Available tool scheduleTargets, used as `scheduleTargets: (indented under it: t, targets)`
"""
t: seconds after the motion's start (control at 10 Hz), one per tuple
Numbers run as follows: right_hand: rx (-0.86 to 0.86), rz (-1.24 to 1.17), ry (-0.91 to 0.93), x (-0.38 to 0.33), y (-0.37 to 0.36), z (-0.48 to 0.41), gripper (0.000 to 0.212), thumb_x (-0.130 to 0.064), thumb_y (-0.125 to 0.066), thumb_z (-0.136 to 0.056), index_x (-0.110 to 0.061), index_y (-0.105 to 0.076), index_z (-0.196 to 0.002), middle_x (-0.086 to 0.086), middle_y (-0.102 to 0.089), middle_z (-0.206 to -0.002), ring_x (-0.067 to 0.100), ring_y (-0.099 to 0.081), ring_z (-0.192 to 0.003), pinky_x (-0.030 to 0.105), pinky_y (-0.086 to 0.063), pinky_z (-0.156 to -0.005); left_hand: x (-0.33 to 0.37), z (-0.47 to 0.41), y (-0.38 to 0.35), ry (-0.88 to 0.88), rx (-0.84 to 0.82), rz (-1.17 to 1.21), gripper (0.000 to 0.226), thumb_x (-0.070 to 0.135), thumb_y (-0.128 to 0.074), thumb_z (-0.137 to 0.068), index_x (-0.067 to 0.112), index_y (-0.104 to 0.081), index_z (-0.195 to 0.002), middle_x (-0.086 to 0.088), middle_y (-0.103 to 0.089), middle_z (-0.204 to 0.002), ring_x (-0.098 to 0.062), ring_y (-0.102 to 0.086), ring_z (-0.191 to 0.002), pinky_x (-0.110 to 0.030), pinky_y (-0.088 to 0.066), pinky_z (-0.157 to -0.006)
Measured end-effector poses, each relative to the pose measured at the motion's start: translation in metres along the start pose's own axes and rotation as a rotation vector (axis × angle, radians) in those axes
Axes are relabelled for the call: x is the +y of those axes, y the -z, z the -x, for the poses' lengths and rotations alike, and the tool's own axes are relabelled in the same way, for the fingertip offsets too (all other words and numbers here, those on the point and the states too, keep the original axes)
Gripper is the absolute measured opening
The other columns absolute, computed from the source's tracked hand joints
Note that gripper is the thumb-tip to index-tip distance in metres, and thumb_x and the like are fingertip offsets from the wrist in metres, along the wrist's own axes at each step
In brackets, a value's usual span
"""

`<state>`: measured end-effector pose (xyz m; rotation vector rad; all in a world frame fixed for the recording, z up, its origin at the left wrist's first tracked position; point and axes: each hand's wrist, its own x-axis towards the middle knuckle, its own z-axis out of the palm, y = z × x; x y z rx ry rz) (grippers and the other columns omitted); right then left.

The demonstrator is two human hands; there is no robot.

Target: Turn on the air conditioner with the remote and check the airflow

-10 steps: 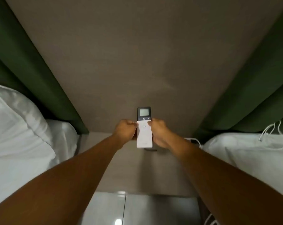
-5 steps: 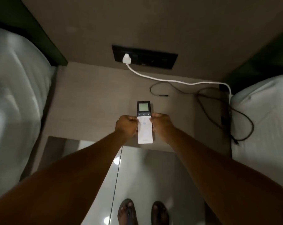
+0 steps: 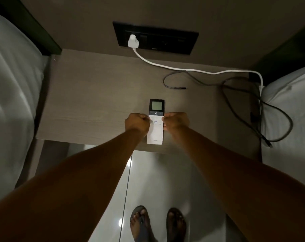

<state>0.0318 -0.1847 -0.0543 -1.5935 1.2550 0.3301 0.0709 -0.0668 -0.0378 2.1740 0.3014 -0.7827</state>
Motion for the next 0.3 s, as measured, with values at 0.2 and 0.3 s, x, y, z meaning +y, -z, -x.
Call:
scheduleTargets:
  t: [0.2, 0.3]
  targets:
    - [-0.006, 0.049, 0.033, -0.003, 0.004, -0.007, 0.023, -0.011, -0.073, -0.101, -0.002, -0.080, -0.120, 0.021, -0.080, -0.129, 0.037, -0.079, -0.119, 0.047, -0.064, -0.106, -0.004, -0.007, -0.005, -0.038, 0.034, 0.054, 0.011, 0.013, -0.065, -0.090, 0.015, -0.076, -0.092, -0.006, -0.073, -0.105, -0.020, -0.067, -0.087, -0.014, -0.044, -0.052]
    - [0.072, 0.100, 0.049, -0.011, 0.003, 0.003, 0.022, -0.015, -0.071, -0.103, -0.002, -0.081, -0.117, 0.019, -0.082, -0.125, 0.029, -0.078, -0.106, 0.033, -0.063, -0.099, -0.002, -0.006, -0.005, -0.071, 0.041, 0.034, 0.015, 0.015, -0.061, -0.093, 0.014, -0.075, -0.095, -0.006, -0.072, -0.106, -0.015, -0.062, -0.082, -0.013, -0.044, -0.058]
